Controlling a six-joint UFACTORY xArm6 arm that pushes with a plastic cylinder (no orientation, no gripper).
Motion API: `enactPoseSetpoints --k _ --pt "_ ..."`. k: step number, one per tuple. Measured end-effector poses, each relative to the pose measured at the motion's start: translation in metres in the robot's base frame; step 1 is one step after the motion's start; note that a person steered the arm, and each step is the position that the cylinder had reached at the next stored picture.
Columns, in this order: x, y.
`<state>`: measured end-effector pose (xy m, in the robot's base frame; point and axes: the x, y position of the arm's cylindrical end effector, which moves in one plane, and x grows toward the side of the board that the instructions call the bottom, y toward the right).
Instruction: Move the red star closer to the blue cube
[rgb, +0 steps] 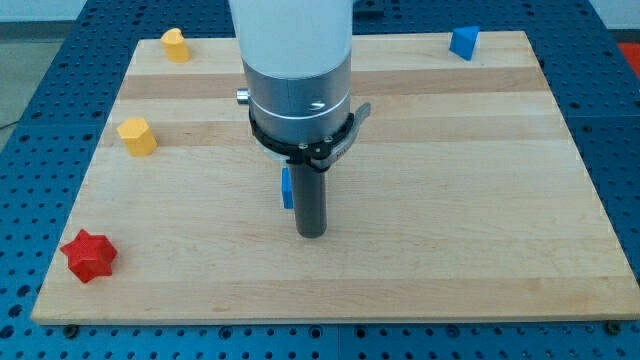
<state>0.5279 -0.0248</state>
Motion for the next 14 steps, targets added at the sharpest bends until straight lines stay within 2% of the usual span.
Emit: enactPoseSetpoints --k 2,4,6,7,8,9,10,11,12,13,14 --pt "-0.020 -0.034" --pt "0.002 -0.068" --pt "-0.033 -0.249" --pt "-0.032 -0.280" --pt "-0.019 -0.280" --pt "0.044 -0.278" --pt "0.065 -0.244" --pt "0.049 -0.180" --pt "0.056 -0.167" --pt "0.089 -0.236" --pt "0.088 -0.279"
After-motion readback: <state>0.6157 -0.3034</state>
